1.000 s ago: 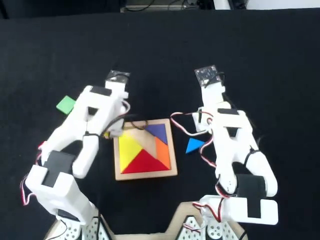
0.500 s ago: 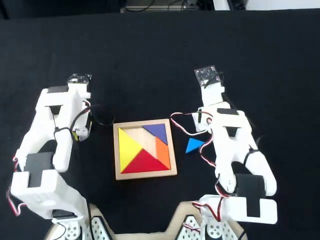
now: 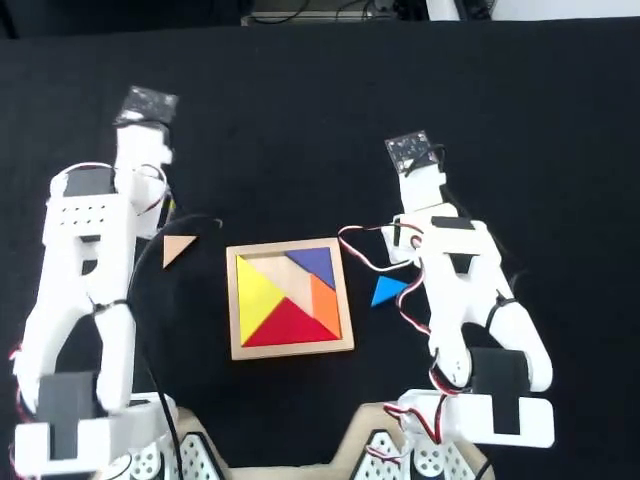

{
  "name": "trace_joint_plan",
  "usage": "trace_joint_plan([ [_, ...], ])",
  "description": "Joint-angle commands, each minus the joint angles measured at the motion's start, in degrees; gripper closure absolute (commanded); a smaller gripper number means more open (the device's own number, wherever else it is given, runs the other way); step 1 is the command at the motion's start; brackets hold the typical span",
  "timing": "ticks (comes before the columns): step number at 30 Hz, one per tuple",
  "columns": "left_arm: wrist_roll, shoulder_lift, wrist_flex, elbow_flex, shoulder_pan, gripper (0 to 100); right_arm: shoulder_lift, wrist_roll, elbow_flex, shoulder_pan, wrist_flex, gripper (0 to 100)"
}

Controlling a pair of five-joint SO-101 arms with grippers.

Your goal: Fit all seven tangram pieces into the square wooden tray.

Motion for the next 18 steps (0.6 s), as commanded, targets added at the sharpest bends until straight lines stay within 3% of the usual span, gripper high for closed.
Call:
trace_joint_plan([
  [1, -13.36, 4.13, -0.18, -1.27, 0.75, 66, 0.13, 0.44, -2.59, -0.79, 0.09, 98.7],
  [7, -12.84, 10.81, -3.25, -0.84, 1.71, 74, 0.13, 0.44, -2.59, -0.79, 0.0, 98.7],
  [12, -12.66, 14.86, -8.44, -0.66, 1.63, 74, 0.13, 0.44, -2.59, -0.79, 0.0, 98.7],
  [18, -12.66, 19.25, -9.14, -1.1, 2.59, 75, 0.13, 0.44, -2.59, -0.79, 0.0, 98.7],
])
